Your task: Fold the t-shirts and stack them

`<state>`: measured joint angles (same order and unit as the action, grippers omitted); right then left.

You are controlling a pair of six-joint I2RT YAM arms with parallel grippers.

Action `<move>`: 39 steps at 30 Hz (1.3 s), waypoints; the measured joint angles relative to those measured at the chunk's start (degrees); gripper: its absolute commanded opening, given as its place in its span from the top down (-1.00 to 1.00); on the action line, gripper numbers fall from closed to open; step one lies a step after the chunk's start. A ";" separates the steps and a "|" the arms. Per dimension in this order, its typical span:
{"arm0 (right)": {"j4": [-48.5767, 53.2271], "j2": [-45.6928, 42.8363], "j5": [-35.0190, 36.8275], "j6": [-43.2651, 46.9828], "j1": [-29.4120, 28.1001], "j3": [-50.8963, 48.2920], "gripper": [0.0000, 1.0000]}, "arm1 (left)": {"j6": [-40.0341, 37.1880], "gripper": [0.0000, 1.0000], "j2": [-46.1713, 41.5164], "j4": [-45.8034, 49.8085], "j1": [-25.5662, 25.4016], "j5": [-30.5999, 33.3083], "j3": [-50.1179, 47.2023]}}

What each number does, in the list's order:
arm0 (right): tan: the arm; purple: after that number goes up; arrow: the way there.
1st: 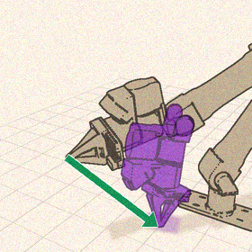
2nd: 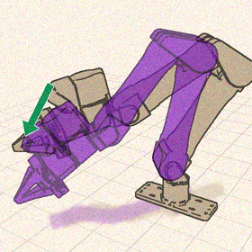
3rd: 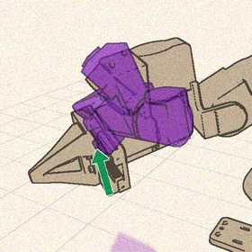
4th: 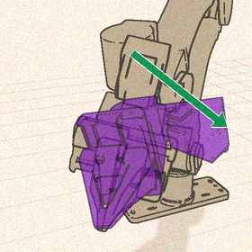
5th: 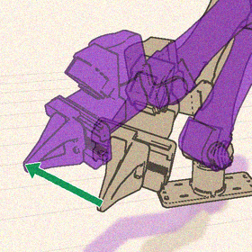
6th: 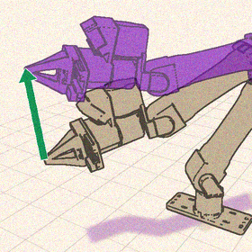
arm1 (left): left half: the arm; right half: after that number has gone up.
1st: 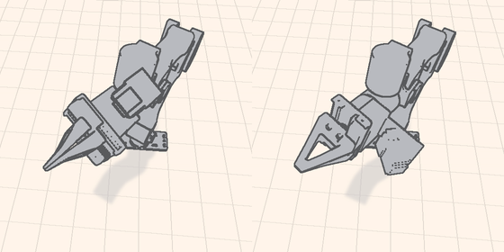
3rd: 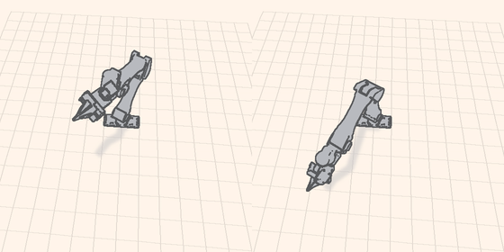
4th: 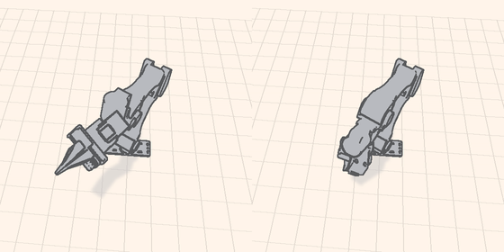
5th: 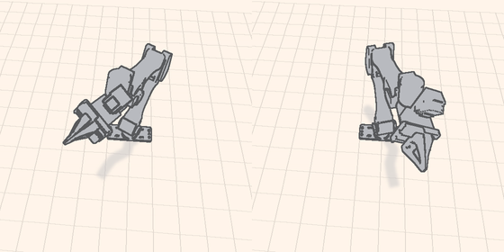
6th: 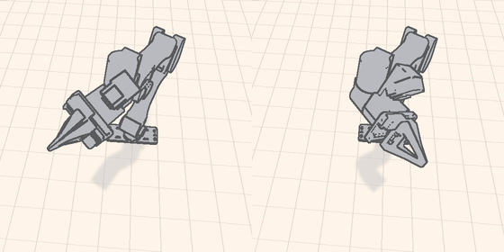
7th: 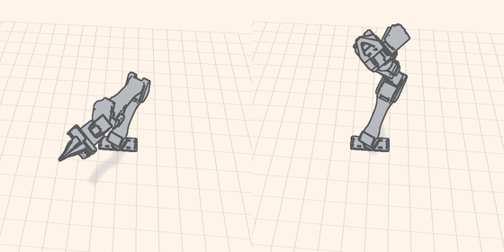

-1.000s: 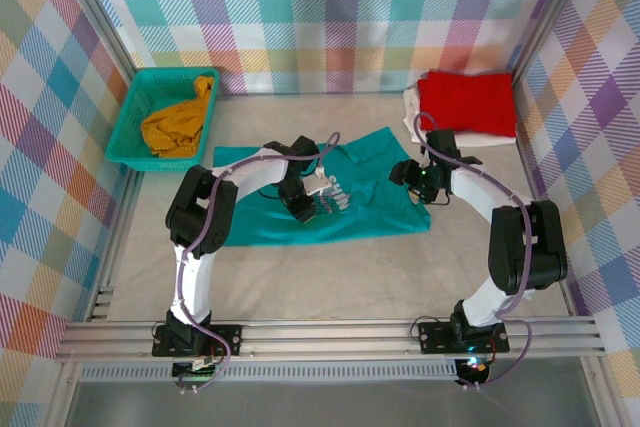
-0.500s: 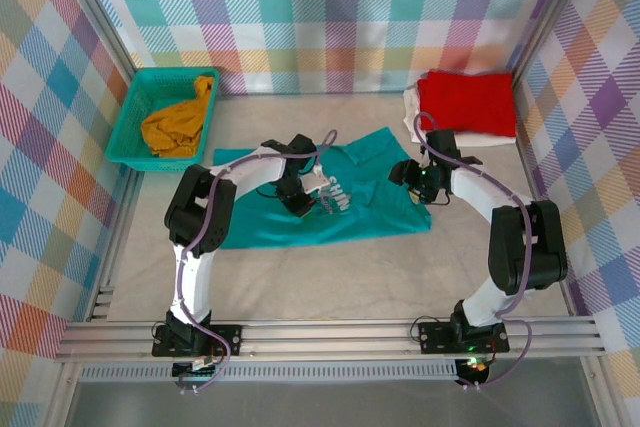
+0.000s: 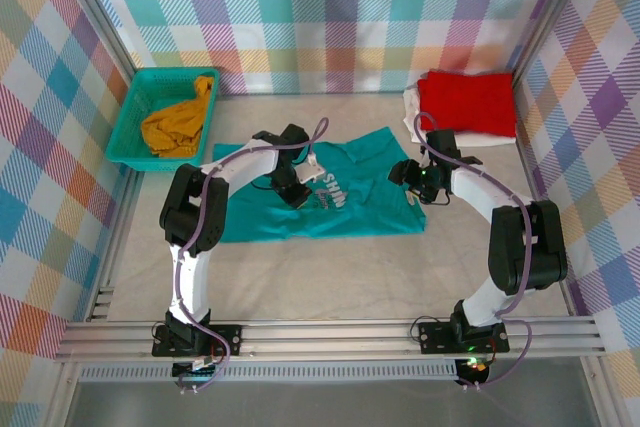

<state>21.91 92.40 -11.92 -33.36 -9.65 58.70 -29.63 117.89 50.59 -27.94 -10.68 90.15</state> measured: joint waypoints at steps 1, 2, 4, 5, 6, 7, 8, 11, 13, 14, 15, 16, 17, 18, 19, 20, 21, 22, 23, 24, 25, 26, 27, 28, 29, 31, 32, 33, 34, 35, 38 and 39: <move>0.00 0.00 -0.02 0.00 0.00 0.00 -0.35 | 0.00 1.00 -0.09 0.35 0.00 -0.04 0.09; 0.00 0.00 -0.09 0.00 0.00 0.00 -0.35 | 0.00 0.97 -0.22 0.55 0.00 -0.22 0.09; 0.00 0.00 -0.15 0.00 0.00 0.00 -0.36 | -0.02 0.79 -0.46 0.76 0.02 -0.24 0.09; 0.00 0.00 -0.17 0.00 0.00 0.00 -0.36 | -0.02 0.55 -0.66 0.92 0.02 -0.24 0.09; 0.00 0.00 -0.17 0.00 0.00 0.00 -0.36 | -0.28 0.23 -0.74 1.18 0.02 -0.20 0.15; -0.02 0.00 -0.22 0.00 0.00 0.00 -0.36 | 0.09 0.16 -0.74 1.68 0.02 -0.22 0.33; -0.02 0.00 -0.39 0.00 0.00 0.00 -0.36 | 0.26 0.16 -0.74 1.97 0.02 -0.24 0.46; -0.04 0.00 -0.81 0.02 0.00 0.00 -0.33 | 1.03 0.15 -1.09 1.33 0.02 -0.20 0.07; -0.02 0.00 -0.83 0.11 -0.02 0.00 -0.25 | 3.21 0.20 -2.69 -1.31 0.02 1.20 -2.10; 0.00 0.00 -0.81 0.35 -0.13 0.00 -0.13 | 5.27 0.21 -3.98 -3.23 0.20 2.51 -3.89; 0.02 0.00 -0.81 0.63 -0.31 0.00 -0.05 | 7.93 0.23 -5.75 -5.62 0.46 3.50 -6.21; 0.02 0.00 -0.76 0.87 -0.55 0.00 0.02 | 10.21 0.29 -7.52 -7.72 0.70 4.46 -8.59; 0.04 0.02 -0.74 1.11 -0.74 0.00 0.11 | 13.81 0.30 -10.21 -10.45 1.20 5.70 -11.82; 0.02 0.07 -0.76 1.33 -0.90 0.00 0.19 | 17.68 0.30 -13.27 -13.55 1.92 7.15 -15.47; 0.02 0.31 -0.74 1.27 -1.18 0.02 0.28 | 21.49 0.31 -16.17 -16.09 2.86 8.61 -18.71; 0.00 0.87 -0.81 1.40 -1.51 0.11 0.43 | 26.60 0.31 -20.37 -19.32 4.57 10.38 -23.32; 0.00 1.84 -0.90 1.46 -1.84 0.28 0.53 | 32.33 0.30 -24.52 -21.57 7.15 11.41 -27.58; -0.09 2.80 -1.07 1.27 -2.10 0.37 0.56 | 36.83 0.30 -27.67 -23.82 9.73 11.85 -30.99; -0.24 4.02 -1.27 1.25 -2.32 0.39 0.56 | 42.23 0.31 -30.77 -25.77 13.18 12.39 -34.56; -0.28 5.07 -1.44 1.11 -2.45 0.39 0.57 | 46.62 0.31 -32.79 -27.45 15.96 13.00 -37.55; -0.35 6.05 -1.51 1.03 -2.47 0.39 0.58 | 50.38 0.31 -33.88 -28.65 18.64 13.62 -40.02; -0.42 6.95 -1.51 0.85 -2.58 0.39 0.60 | 53.79 0.31 -34.18 -29.35 20.83 14.10 -42.27; -0.44 7.74 -1.46 0.61 -2.71 0.39 0.61 | 56.41 0.31 -34.03 -29.90 22.16 14.27 -44.22; -0.44 8.28 -1.44 0.31 -2.71 0.39 0.62 | 58.18 0.32 -33.75 -29.88 22.86 14.21 -45.46; -0.46 8.74 -1.42 -0.31 -2.69 0.37 0.62 | 60.04 0.33 -33.27 -29.73 23.52 14.19 -46.66; -1.16 9.18 -1.40 -1.84 -2.29 0.04 0.62 | 62.38 0.35 -32.04 -29.64 24.52 13.94 -47.60; -1.70 9.25 -1.40 -2.75 -1.88 -0.44 0.63 | 63.23 0.38 -31.63 -29.77 24.92 13.97 -47.63; -2.34 9.25 -1.36 -3.74 -1.31 -1.11 0.63 | 64.06 0.40 -31.63 -30.10 25.59 13.84 -47.63; -3.02 9.25 -1.22 -4.76 -0.66 -1.95 0.65 | 64.78 0.42 -31.65 -30.34 26.34 13.57 -47.71; -4.04 9.22 -1.77 -5.97 0.26 -3.23 0.69 | 65.51 0.42 -31.71 -31.10 27.52 12.98 -48.24; -7.54 7.78 -4.02 -9.33 2.27 -6.43 0.71 | 67.52 0.42 -33.66 -33.53 30.73 10.67 -50.80; -8.41 7.08 -4.44 -10.54 2.67 -7.63 0.72 | 67.91 0.42 -34.40 -34.12 31.54 9.77 -51.63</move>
<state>13.50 99.48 -16.36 -43.90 -6.98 51.07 38.28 83.48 16.47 3.60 -0.91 38.52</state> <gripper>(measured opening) 0.148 0.291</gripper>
